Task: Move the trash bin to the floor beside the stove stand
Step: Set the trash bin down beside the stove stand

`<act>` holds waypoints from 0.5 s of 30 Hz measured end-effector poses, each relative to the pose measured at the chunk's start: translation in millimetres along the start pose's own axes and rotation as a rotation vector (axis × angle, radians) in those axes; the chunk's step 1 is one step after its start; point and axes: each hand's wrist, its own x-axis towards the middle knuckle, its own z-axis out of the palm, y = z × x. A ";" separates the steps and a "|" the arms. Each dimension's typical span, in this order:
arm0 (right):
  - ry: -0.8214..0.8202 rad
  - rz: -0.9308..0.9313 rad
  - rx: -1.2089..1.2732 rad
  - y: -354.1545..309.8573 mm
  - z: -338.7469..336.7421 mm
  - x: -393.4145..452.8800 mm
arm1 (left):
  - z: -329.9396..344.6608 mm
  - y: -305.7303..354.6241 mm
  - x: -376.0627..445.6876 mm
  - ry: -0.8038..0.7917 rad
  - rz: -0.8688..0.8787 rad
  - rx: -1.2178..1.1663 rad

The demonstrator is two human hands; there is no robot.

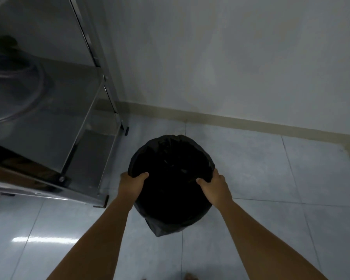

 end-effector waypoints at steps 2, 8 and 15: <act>0.024 -0.015 -0.004 4.1 5.2 4.6 | 2.2 -5.5 4.0 0.048 0.026 0.090; 0.217 -0.133 -0.153 22.8 25.8 -1.6 | 7.8 -31.4 -2.5 0.158 0.340 0.650; 0.358 -0.248 -0.332 57.6 57.7 -0.1 | 9.2 -65.1 7.4 0.244 0.624 1.108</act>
